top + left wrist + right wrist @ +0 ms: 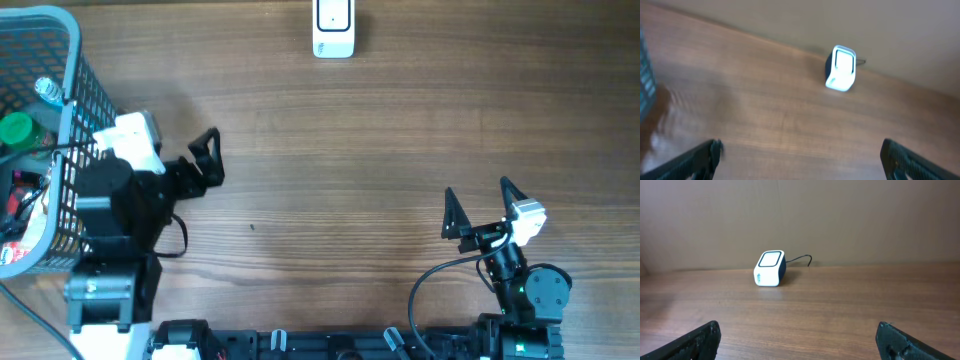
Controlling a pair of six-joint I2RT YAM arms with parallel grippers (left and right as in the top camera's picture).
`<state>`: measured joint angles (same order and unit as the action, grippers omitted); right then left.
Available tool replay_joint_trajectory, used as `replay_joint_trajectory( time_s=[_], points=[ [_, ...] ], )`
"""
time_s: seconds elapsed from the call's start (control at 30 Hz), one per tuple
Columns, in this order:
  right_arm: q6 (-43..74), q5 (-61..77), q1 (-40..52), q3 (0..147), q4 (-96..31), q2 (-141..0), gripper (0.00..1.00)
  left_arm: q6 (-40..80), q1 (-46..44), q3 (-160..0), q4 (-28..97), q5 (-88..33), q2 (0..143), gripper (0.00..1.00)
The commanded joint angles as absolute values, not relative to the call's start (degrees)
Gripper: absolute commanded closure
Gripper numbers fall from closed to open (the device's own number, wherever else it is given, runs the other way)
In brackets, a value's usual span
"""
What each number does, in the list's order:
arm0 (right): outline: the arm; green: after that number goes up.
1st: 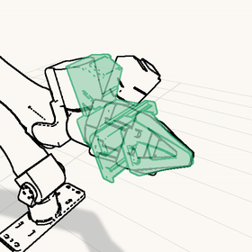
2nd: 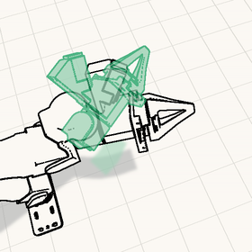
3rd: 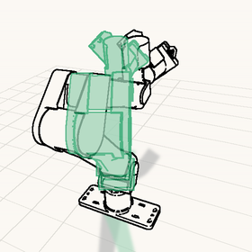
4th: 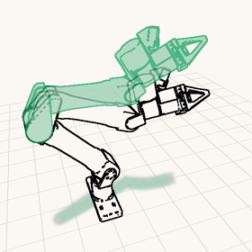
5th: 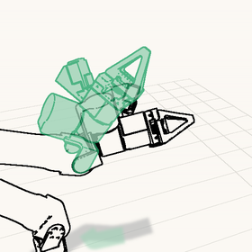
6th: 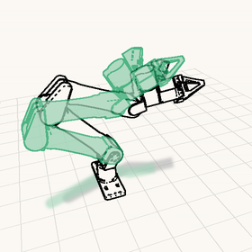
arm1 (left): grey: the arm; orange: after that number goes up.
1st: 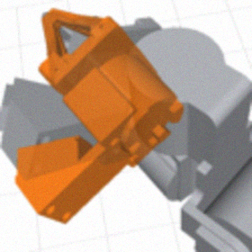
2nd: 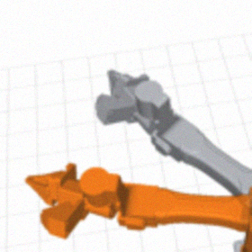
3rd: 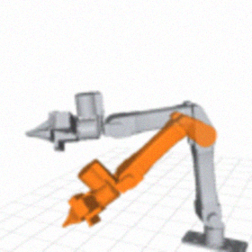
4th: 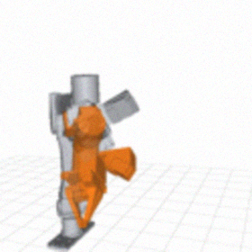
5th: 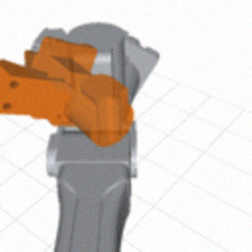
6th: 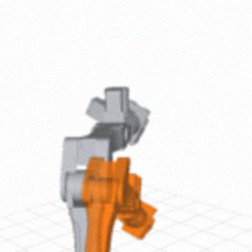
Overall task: Scan the item barcode
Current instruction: 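Reach the left gripper into the basket toward the green-lidded jar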
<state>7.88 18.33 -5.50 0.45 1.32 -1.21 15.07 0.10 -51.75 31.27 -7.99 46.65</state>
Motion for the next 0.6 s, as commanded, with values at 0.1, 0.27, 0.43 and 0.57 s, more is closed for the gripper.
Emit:
replay_joint_trajectory(
  time_s=[0.1,0.27,0.43,0.57],
  points=[
    [9.61,18.00,-5.30,0.30,1.50,-0.97,0.00,17.21,0.49,-86.06,48.73,-0.71,62.94,0.00],
    [9.37,17.98,-5.30,0.30,1.50,-0.97,0.00,17.45,7.73,-100.53,56.34,1.63,71.42,0.00],
    [9.39,18.00,-5.30,0.30,1.48,-1.52,0.00,22.41,27.05,-100.53,56.40,1.56,75.42,0.00],
    [9.65,18.48,-5.30,0.30,1.48,-3.88,0.00,30.35,38.26,-100.53,56.05,0.95,80.34,0.01]
  ],
)
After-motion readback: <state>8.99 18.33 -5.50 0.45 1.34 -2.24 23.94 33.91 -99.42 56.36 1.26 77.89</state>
